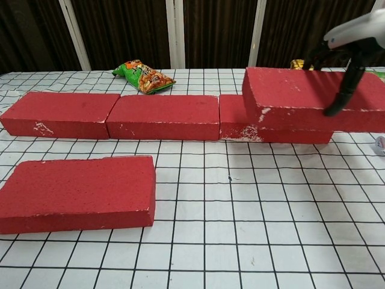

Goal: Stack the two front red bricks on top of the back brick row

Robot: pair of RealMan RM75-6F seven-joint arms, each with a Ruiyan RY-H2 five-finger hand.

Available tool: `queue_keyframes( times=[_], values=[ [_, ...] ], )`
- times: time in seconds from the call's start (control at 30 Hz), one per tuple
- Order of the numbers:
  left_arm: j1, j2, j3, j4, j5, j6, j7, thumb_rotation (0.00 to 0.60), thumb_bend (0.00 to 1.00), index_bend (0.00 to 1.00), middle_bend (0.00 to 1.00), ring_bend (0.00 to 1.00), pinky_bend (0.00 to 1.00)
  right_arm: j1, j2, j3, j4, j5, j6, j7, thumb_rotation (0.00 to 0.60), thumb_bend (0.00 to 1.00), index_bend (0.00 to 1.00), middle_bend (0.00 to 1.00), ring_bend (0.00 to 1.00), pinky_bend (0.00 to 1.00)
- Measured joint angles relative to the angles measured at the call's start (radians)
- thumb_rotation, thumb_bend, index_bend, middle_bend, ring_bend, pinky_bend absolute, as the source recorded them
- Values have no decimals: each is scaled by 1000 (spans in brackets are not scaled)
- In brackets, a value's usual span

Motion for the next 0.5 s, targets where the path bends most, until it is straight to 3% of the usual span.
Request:
queue_keyframes(
  times=[0.23,0.5],
  values=[
    [-13,-4,-11,5,-34,-28,11,600,0,48,0,0,9,226,-92,55,188,292,-40,-131,600,133,311,287,91,0],
    [-23,-2,-24,12,-73,-50,9,600,0,48,0,0,9,374,-200,102,392,505,-63,-273,600,133,311,287,90,0]
  ],
)
